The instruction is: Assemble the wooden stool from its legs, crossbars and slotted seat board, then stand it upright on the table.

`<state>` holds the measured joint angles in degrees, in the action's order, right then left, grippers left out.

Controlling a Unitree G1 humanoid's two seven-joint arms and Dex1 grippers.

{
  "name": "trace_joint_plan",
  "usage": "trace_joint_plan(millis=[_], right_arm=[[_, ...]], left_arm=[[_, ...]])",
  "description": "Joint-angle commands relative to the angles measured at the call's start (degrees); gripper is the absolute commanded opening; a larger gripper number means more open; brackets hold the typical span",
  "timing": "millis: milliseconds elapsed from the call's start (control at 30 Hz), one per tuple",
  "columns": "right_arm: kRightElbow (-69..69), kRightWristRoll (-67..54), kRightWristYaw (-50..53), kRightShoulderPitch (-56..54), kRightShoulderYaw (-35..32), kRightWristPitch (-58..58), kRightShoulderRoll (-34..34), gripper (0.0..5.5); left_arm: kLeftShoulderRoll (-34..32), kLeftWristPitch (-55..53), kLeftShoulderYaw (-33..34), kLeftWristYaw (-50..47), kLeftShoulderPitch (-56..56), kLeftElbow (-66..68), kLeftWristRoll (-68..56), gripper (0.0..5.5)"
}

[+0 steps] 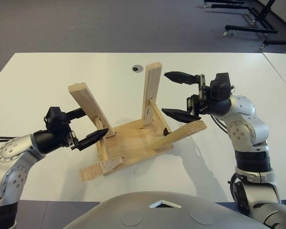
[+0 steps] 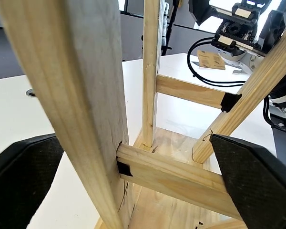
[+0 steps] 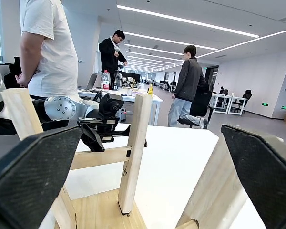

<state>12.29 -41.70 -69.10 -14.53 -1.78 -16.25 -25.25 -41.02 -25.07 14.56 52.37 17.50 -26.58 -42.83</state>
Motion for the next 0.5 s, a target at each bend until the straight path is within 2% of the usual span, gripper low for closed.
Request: trace_joint_plan(millis=[33, 300, 500], right_arm=[[1.3, -1.1, -0.1, 0.3, 0.6, -1.2, -0.3, 5.36], [1.0, -1.5, 1.3, 0.2, -0.6, -0.7, 0.0, 5.36], [-1.2, -5.6, 6.6, -1.9, -8.7, -1.4, -0.7, 5.36]], left_arm=[[-1.0, 0.7, -4.4, -2.1, -0.4, 4.3, 8.7, 5.40], [1.9, 8.4, -7.6, -5.7, -12.8, 11.7, 13.6, 5.40], [2.1, 9.0, -5.5, -5.4, -13.0, 9.0, 10.8, 5.40]])
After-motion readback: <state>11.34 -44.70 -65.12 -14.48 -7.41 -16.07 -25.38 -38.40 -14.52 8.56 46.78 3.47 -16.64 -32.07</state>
